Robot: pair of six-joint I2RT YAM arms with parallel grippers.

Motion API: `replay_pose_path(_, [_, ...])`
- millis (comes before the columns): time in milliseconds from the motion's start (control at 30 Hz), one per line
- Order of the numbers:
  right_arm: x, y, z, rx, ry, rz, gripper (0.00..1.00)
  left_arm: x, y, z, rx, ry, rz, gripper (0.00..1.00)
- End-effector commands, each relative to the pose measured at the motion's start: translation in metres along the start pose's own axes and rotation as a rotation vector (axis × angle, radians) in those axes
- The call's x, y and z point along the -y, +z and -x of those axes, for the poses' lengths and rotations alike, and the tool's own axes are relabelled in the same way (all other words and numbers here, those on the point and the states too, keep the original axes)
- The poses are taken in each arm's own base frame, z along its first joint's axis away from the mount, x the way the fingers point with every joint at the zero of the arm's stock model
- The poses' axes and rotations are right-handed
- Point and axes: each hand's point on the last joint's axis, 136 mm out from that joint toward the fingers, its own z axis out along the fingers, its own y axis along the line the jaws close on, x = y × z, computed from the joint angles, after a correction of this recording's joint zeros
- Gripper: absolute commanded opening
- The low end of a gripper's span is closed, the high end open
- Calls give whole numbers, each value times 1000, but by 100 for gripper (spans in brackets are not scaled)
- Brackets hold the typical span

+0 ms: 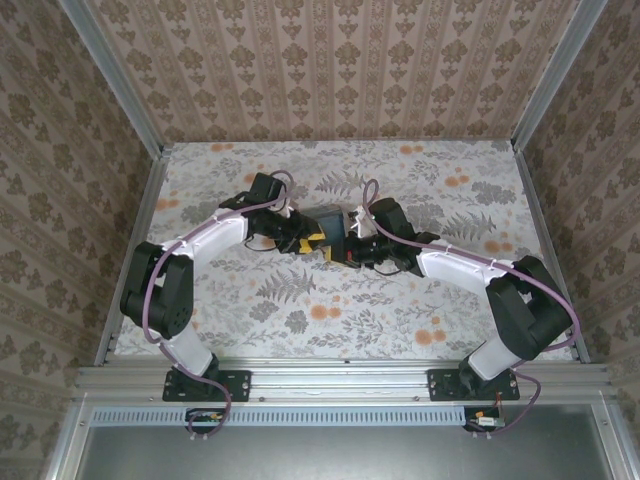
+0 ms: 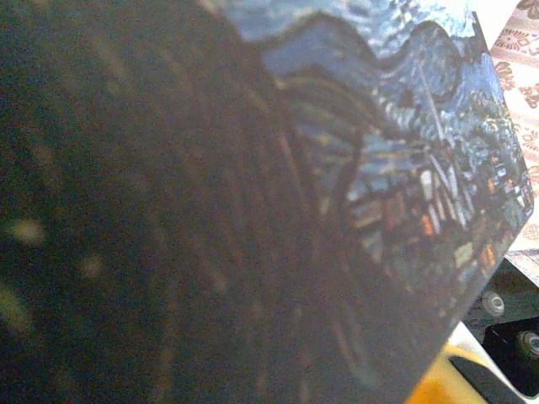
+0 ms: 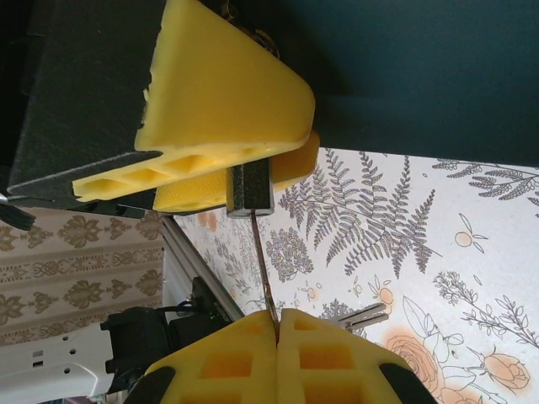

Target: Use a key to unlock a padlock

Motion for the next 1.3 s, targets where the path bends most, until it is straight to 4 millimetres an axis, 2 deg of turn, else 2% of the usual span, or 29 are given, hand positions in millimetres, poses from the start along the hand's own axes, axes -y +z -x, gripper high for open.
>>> replay_pose_path(0, [-11, -1, 9, 24, -11, 23, 0, 18, -10, -8, -1, 44, -58, 0])
replay_pose_path(333, [-15, 6, 14, 30, 15, 70, 0, 23, -9, -12, -5, 53, -68, 0])
replay_pose_path(533, [-16, 5, 17, 45, 37, 102, 0, 19, -9, -14, -5, 48, -64, 0])
replay_pose_path(667, [-16, 2, 12, 31, 25, 112, 0, 13, -13, -9, 1, 61, -66, 0])
replay_pose_path(800, [-13, 5, 4, -8, 43, 151, 0, 19, -13, -11, -41, 131, -88, 0])
replay_pose_path(967, [-15, 9, 8, -3, 78, 205, 0, 20, -13, -18, -74, 134, -111, 0])
replay_pose_path(1000, [-16, 10, 9, -3, 81, 212, 0, 18, -19, -9, -53, 118, -122, 0])
replay_pose_path(1133, [-24, 10, 12, 0, 79, 255, 0, 18, -21, -9, -53, 117, -123, 0])
replay_pose_path(1267, [-20, 7, 12, 7, 89, 255, 0, 13, -23, -8, -55, 126, -114, 0])
